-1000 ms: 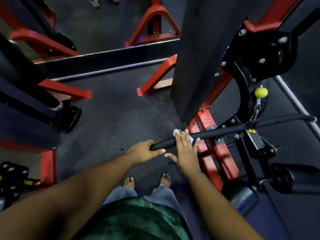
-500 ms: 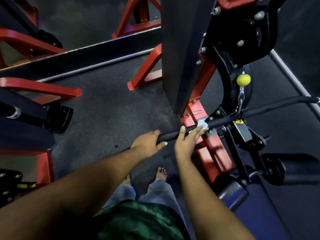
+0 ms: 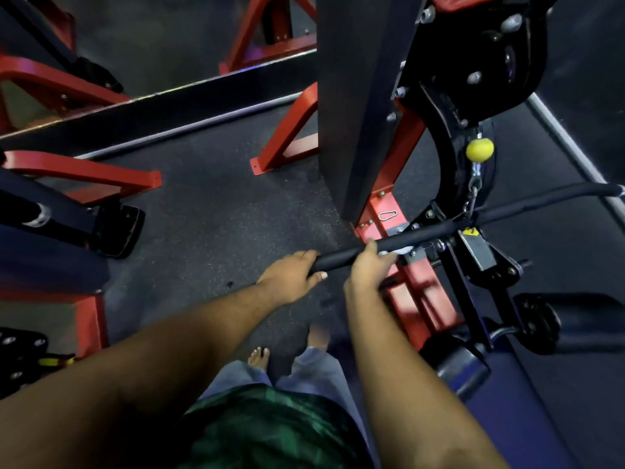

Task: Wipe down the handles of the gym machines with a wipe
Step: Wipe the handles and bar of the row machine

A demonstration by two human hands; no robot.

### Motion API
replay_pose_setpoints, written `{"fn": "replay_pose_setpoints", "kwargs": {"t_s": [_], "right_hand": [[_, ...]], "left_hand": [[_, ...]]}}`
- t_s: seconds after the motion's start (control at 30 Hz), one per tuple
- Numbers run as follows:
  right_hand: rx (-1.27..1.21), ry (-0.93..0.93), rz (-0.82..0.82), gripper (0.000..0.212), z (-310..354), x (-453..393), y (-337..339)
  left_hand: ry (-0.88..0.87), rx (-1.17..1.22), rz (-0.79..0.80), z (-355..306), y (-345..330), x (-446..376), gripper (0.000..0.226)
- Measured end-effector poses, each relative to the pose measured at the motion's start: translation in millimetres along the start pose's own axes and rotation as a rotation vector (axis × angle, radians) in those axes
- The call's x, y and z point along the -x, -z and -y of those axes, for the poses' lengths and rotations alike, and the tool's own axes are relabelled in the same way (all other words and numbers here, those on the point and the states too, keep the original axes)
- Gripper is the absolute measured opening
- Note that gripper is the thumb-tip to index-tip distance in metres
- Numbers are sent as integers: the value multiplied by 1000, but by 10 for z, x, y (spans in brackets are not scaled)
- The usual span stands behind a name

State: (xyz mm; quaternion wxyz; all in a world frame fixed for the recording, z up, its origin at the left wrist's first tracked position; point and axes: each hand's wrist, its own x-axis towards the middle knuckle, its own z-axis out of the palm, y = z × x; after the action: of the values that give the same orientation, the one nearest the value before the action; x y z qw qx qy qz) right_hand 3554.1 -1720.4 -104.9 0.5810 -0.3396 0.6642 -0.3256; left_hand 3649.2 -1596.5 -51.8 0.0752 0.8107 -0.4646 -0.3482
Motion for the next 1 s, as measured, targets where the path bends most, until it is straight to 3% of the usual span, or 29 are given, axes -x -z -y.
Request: {"fn": "replay_pose_setpoints", "kwargs": {"t_s": [0.07,0.2,0.33,0.5,0.67,1.0], "right_hand": [[31,33,17,43,-20,217,-6],[186,99,182,44,-307,718,103],[511,213,210,22,-381,1087,417],[698,157,95,22,-570,1665,972],[718,145,-6,14,-643,2275,1594],[588,118,-368,10,-875,3234,3235]], "left_hand": [[-29,-8,12,37,33,26,54],[-94,-131,11,136,80,194,69],[-188,-269,-2,274,134,481,89],[-407,-435,32,320,115,900,90],[-568,-483,205,155,-98,1229,86],[-904,-588,349,-1040,-877,2133,82]]}}
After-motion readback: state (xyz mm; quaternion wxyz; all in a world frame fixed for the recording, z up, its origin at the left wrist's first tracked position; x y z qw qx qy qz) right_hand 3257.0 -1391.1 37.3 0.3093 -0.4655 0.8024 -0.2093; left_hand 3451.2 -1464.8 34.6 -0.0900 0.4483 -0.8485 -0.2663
